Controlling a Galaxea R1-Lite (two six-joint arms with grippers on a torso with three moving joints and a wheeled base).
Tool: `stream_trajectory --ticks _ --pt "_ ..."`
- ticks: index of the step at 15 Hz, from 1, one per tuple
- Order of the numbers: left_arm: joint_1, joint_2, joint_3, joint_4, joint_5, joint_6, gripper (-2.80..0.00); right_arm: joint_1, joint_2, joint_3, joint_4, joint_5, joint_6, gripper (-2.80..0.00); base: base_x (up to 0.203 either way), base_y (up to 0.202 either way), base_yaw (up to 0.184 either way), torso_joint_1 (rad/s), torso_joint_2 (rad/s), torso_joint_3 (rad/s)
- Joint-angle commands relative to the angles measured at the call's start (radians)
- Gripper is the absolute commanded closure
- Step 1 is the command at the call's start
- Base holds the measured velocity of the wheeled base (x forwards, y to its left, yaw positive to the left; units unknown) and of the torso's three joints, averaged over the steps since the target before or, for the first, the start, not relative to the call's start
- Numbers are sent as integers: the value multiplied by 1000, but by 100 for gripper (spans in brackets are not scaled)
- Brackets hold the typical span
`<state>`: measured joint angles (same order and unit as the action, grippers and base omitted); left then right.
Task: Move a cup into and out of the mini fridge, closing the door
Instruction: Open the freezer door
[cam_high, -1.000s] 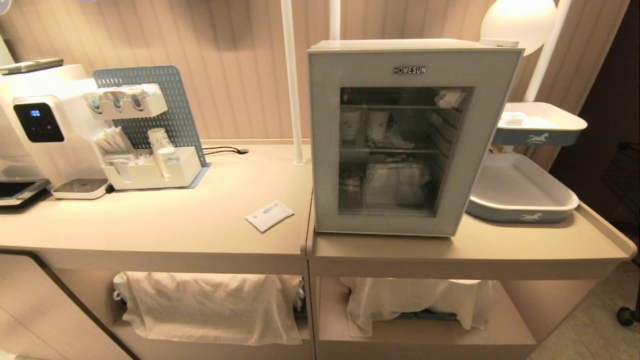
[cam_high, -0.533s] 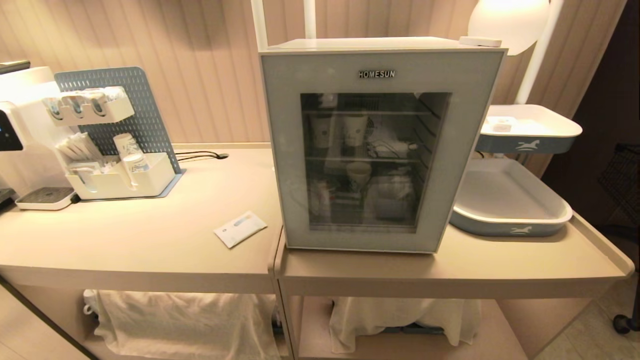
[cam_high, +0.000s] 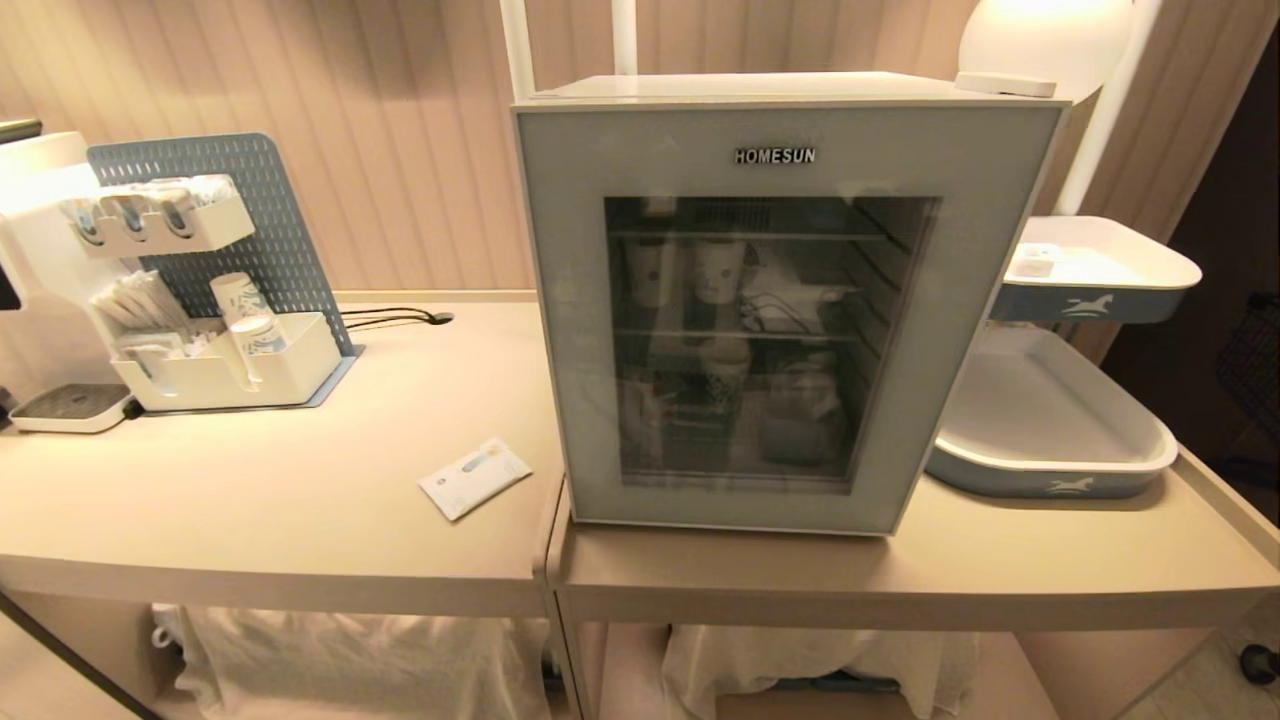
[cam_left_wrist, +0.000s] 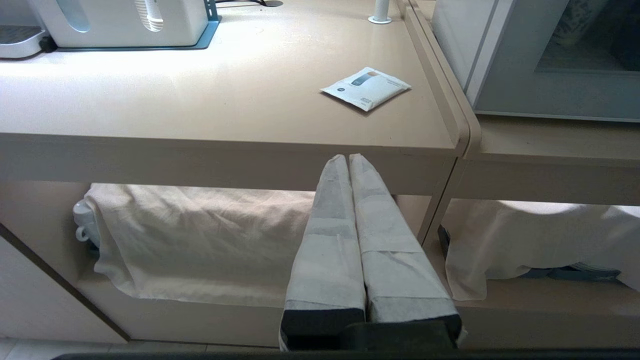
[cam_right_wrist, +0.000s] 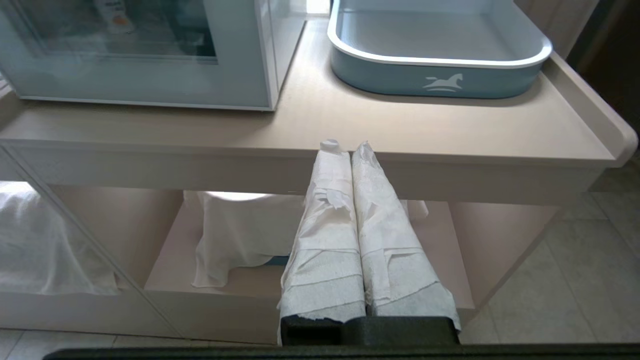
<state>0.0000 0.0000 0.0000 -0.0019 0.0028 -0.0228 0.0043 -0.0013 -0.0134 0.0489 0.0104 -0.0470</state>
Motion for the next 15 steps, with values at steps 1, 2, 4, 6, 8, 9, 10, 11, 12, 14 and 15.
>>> stream_trajectory --ticks 1,2,4,6,8,9,10,11,12,14,15 --pt "0 0 0 -1 0 0 0 2 3 0 0 0 -1 0 0 0 0 0 0 0" --pt "0 0 -2 6 0 3 0 2 1 0 0 0 -1 0 0 0 0 0 0 0" --pt "1 1 -30 5 6 11 0 2 1 -2 2 0 -1 0 0 0 0 0 0 0" --pt "1 34 -217 75 38 -8 0 2 1 -3 6 -1 -2 0 0 0 0 0 0 0" --pt "-3 116 -530 204 70 -66 0 2 3 -3 6 -1 -2 0 0 0 0 0 0 0" --pt "-10 186 -712 283 85 -99 0 2 1 -3 6 -1 -2 0 0 0 0 0 0 0" --pt "-22 291 -872 358 97 -131 0 2 2 -3 6 0 -2 0 0 0 0 0 0 0" --pt "-41 413 -986 413 106 -156 0 2 3 -3 6 -1 -2 0 0 0 0 0 0 0" --pt "-67 535 -1061 454 111 -176 0 2 1 -3 8 -1 -2 0 0 0 0 0 0 0" --pt "-111 778 -1094 472 93 -212 -280 2 3 -3 8 -1 -2 0 0 0 0 0 0 0" --pt "-124 892 -1083 436 60 -226 -280 2 3 -3 7 -1 -2 0 0 0 0 0 0 0"
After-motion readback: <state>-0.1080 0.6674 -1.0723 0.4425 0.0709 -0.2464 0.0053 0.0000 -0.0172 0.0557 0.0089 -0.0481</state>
